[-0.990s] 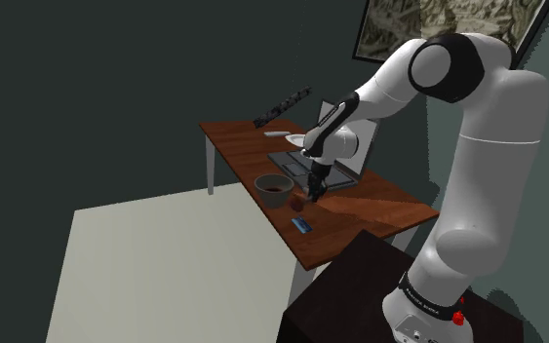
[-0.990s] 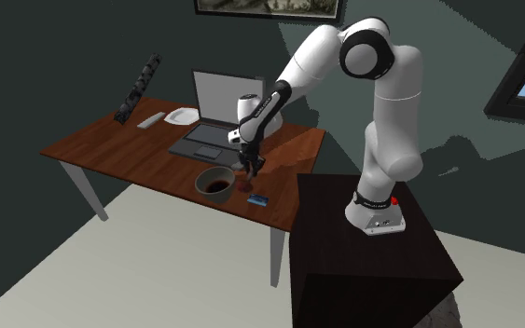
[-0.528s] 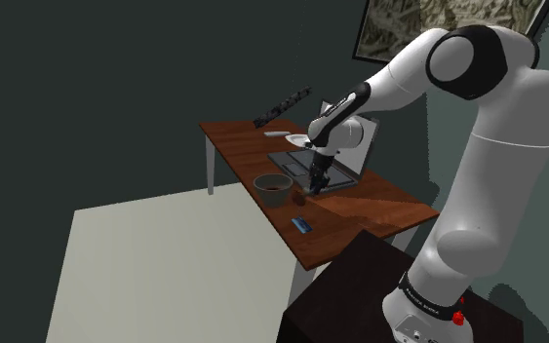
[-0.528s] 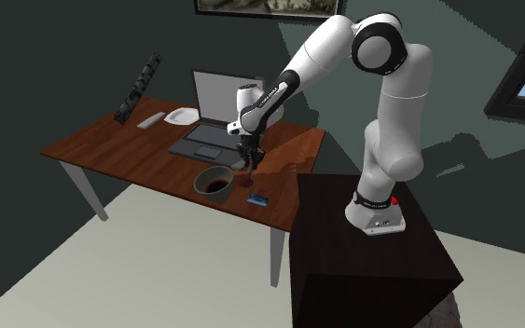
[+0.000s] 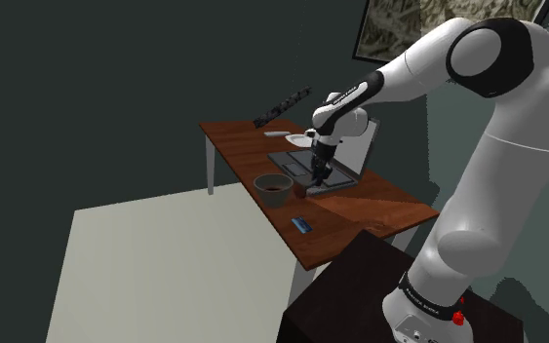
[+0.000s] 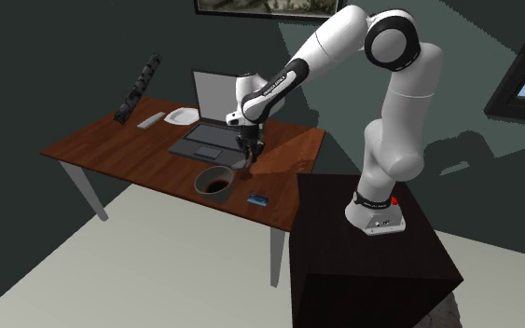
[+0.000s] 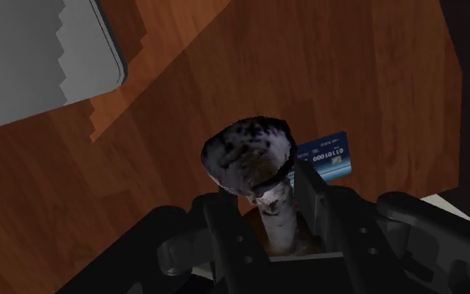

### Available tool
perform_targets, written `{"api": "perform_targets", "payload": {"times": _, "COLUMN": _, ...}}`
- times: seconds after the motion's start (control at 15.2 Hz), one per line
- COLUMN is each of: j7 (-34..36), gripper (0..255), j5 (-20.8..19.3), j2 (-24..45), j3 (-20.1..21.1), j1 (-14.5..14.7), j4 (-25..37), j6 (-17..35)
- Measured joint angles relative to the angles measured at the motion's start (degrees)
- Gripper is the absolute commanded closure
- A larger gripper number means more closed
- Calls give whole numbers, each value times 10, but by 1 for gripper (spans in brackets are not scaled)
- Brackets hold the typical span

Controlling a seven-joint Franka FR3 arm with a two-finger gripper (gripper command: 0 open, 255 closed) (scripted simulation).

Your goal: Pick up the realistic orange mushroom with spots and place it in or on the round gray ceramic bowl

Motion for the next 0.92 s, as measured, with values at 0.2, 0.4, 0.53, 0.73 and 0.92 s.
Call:
{"api": "perform_targets", "payload": {"times": 0.2, "j7": 10, "gripper": 255, "j5": -14, "j2": -20, "j3": -2, "j1": -1, "j4": 5, "j6": -23}}
{"api": "perform_targets", "payload": {"times": 0.4, "j7": 18, "gripper": 255, "j5": -23, "j2": -33, "j3": -2, "j1": 0, "j4": 14, "j6": -43}}
{"api": "perform_targets", "payload": {"times": 0.53, "j7": 25, "gripper": 255, "j5": -25, "j2": -36, "j3": 1, "j1": 2, "j4": 22, "j6": -53}}
{"api": "perform_targets", "payload": {"times": 0.73, "j7": 39, "gripper": 255, "j5": -6, "j2": 3, "j3": 14, "j1": 15, "j4": 75, "j6": -68}}
{"api": "perform_targets", "payload": {"times": 0.92, "j7": 56, "gripper": 255, "j5": 13, "j2": 47, "j3": 27, "j1": 26, "j4": 134, "j6": -86}}
